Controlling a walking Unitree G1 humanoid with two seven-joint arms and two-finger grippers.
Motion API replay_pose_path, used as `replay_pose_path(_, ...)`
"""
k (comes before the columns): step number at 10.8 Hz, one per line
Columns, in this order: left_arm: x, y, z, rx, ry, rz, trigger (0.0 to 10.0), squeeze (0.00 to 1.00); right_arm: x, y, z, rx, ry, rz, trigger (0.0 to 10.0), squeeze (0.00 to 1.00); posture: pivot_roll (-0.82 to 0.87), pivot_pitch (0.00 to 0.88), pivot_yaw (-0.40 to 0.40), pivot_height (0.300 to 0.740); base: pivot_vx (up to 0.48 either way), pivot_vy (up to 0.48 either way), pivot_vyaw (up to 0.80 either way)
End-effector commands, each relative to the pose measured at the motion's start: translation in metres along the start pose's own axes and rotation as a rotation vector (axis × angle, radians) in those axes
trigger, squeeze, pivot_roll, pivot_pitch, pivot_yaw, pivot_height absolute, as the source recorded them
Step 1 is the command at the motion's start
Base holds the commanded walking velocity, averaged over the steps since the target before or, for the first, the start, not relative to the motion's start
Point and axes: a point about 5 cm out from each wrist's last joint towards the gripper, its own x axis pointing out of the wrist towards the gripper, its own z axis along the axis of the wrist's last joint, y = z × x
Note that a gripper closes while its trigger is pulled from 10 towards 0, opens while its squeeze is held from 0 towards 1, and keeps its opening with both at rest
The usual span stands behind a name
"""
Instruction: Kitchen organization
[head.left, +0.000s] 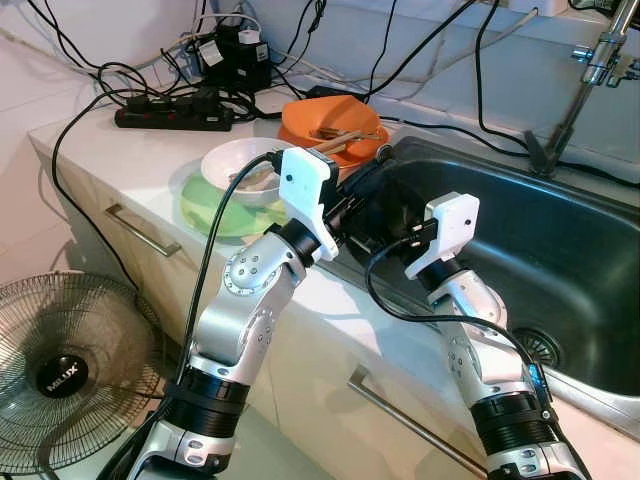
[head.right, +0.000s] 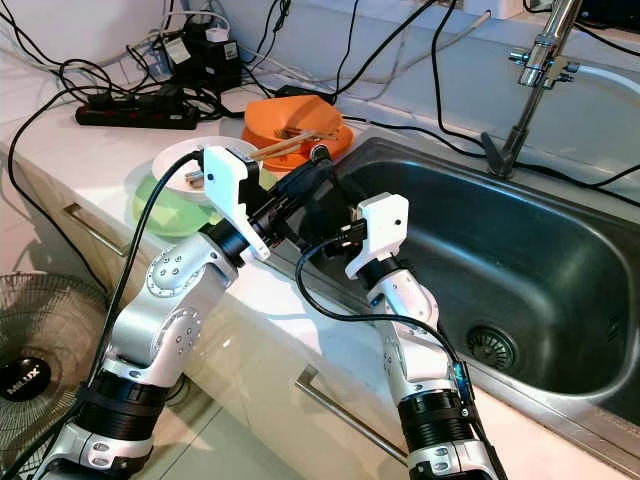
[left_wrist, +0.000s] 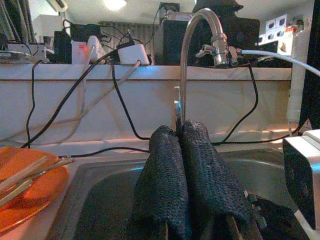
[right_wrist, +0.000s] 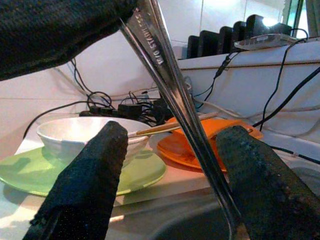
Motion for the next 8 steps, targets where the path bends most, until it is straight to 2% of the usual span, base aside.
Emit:
replay_pose_path(1,0.0010,-0.0039,-0.0006,-0.002,0.006,-0.026,10.0,0.00,0.0001,0.0009,-0.0016,-0.002,0.015,-0.002,0.0,0.00,0.17,0.000,0.022,0.740,0.000,0.000,0.00)
replay_pose_path(8,0.0013,-0.0040,0.0007,0.007,-0.002,-0.023,10.0,0.00,-0.0017,0.0006,-0.0036,-0.005,0.023,0.000,0.0,0.00,0.17,0.000,0.020,0.740,0.000,0.000,0.00)
